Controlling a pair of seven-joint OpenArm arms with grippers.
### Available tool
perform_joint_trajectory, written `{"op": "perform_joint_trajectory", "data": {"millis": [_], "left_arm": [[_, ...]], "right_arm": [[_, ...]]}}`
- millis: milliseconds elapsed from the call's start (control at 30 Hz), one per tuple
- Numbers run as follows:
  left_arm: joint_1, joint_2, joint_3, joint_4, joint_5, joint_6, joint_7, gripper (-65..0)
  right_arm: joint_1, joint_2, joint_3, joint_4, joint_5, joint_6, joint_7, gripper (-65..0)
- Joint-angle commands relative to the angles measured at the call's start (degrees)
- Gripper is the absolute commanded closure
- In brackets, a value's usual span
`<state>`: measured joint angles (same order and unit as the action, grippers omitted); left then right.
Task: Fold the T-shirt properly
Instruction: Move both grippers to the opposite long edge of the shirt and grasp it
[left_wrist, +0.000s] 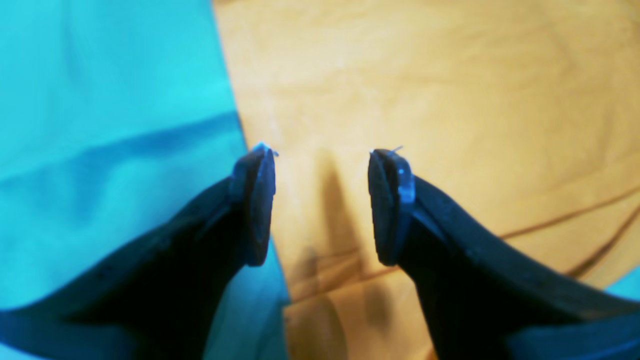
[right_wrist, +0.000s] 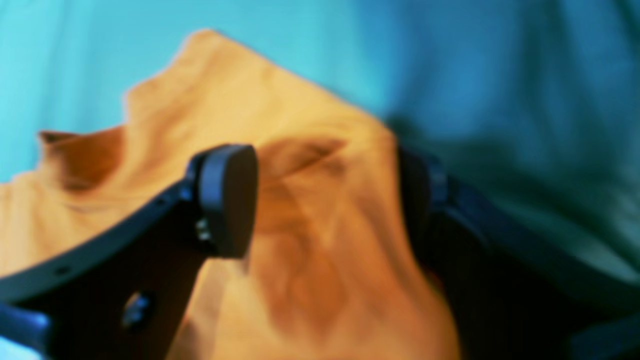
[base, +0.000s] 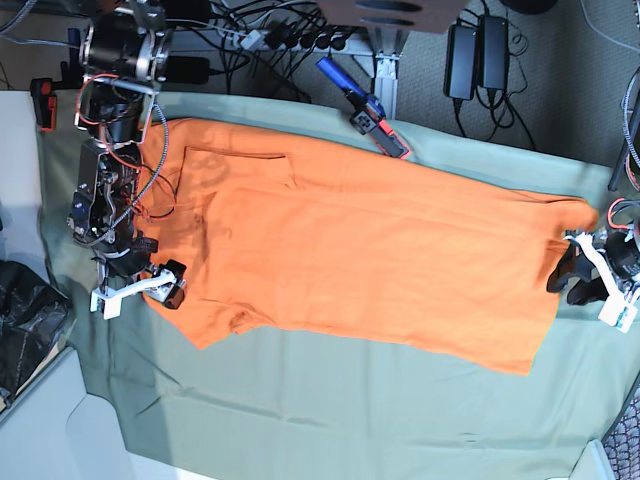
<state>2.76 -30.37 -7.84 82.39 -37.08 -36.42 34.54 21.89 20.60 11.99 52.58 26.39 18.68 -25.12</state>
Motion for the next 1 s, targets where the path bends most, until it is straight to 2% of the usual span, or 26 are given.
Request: {"op": "perform_joint_trajectory", "data": {"millis": [0, 133, 267, 467, 633, 800, 967], "left_arm": [[-1.44, -1.07, -0.46, 0.66, -0.46, 0.85, -1.38, -33.3], [-4.57, -1.05, -0.46, -3.30, 1.22, 1.31, -3.56, -33.3], [-11.15, -0.50, -0.42, -12.98, 1.11, 1.33, -5.68, -33.3], [-22.18, 2.67, 0.02, -30.45, 1.90, 1.29, -8.76, -33.3], [-28.11, 4.87, 3.26, -43.60, 2.23, 1.27, -11.37, -33.3], [-28.89, 6.97, 4.50, -44.94, 2.16, 0.83, -11.72, -33.3], [-29.77, 9.46, 4.50, -44.74, 0.33, -2.43, -8.70, -33.3]], "right_arm": [[1.44, 0.46, 0.26, 1.11, 0.66, 5.64, 0.22, -41.3], [1.42, 0.24, 0.28, 1.11, 1.07, 5.64, -0.46, -41.3], [1.38, 0.35, 0.28, 1.11, 1.05, 5.64, -0.87, -41.3], [1.36, 0.31, 0.26, 1.11, 1.09, 5.62, -1.46, -41.3], [1.38, 0.26, 0.26, 1.11, 2.14, 5.64, -1.95, -41.3], [1.25, 0.28, 0.26, 1.11, 2.12, 5.64, -2.32, -41.3], [1.20, 0.31, 0.28, 1.11, 2.12, 5.64, -2.34, -41.3]]}}
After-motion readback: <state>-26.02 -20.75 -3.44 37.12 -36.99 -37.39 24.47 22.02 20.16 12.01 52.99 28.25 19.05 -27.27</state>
